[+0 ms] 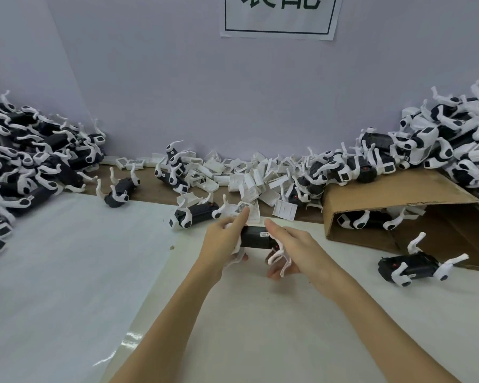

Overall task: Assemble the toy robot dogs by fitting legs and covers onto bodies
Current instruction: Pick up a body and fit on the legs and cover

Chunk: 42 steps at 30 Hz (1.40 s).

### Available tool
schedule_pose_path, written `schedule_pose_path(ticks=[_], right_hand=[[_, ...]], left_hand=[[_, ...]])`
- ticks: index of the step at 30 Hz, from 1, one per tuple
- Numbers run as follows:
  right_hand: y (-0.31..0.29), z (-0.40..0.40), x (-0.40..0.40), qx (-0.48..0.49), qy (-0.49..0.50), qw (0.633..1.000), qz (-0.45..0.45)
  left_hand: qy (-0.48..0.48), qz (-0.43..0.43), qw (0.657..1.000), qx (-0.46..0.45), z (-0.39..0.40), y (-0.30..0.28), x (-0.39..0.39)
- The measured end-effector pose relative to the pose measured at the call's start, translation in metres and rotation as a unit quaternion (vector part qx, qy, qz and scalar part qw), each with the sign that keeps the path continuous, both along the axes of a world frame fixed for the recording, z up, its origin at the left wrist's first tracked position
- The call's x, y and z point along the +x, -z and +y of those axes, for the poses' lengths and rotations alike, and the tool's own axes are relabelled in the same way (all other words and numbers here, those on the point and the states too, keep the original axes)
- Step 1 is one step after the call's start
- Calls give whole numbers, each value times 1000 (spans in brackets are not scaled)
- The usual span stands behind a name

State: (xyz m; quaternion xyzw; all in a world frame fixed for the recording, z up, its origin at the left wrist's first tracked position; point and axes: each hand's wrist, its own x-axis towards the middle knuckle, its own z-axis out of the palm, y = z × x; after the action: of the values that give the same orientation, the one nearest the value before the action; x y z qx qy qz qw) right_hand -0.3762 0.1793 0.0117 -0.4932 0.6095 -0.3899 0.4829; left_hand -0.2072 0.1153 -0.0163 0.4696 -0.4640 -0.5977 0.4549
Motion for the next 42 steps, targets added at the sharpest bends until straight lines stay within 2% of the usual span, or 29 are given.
schedule_pose_path(ticks=[4,7,9,11,14,18,22,24,25,27,30,32,33,34,36,42], right_hand=[[-1,-5,7,-70,-33,996,-41],[12,-5,16,-129,-85,986,63],[18,-8,23,-122,-113,985,42],[26,-23,25,-133,-69,988,45],[37,-54,22,-169,13,952,257],[44,-81,17,-109,-44,873,473],[33,-81,9,-192,1,796,574],[21,-77,3,-227,11,791,568],[16,-75,-1,-238,17,803,546],[5,-68,-9,-245,40,857,452],[-7,-55,-20,-173,67,944,274],[-4,-45,-26,-106,92,985,102],[0,-39,-27,-77,101,992,-4],[4,-33,-28,-56,110,987,-98],[16,-20,-30,-45,128,966,-222],[34,8,-35,-57,159,904,-393]], left_hand=[[-32,-27,997,-68,-5,-1,8],[-134,51,988,-51,-9,-1,13],[-210,56,972,-85,-12,2,19],[-240,86,962,-97,-15,4,25],[-238,133,958,-85,-18,4,28],[-233,114,960,-103,-15,2,25],[-222,92,963,-120,-11,2,25],[-223,88,964,-117,-12,2,24],[-223,83,964,-116,-12,2,24],[-221,75,966,-113,-11,2,22],[-205,76,970,-105,-8,1,19],[-192,72,973,-105,-6,-1,16],[-187,69,974,-106,-4,-1,14],[-183,67,975,-107,-3,-1,12],[-173,60,977,-112,-2,0,8],[-138,53,980,-133,7,1,-4]])
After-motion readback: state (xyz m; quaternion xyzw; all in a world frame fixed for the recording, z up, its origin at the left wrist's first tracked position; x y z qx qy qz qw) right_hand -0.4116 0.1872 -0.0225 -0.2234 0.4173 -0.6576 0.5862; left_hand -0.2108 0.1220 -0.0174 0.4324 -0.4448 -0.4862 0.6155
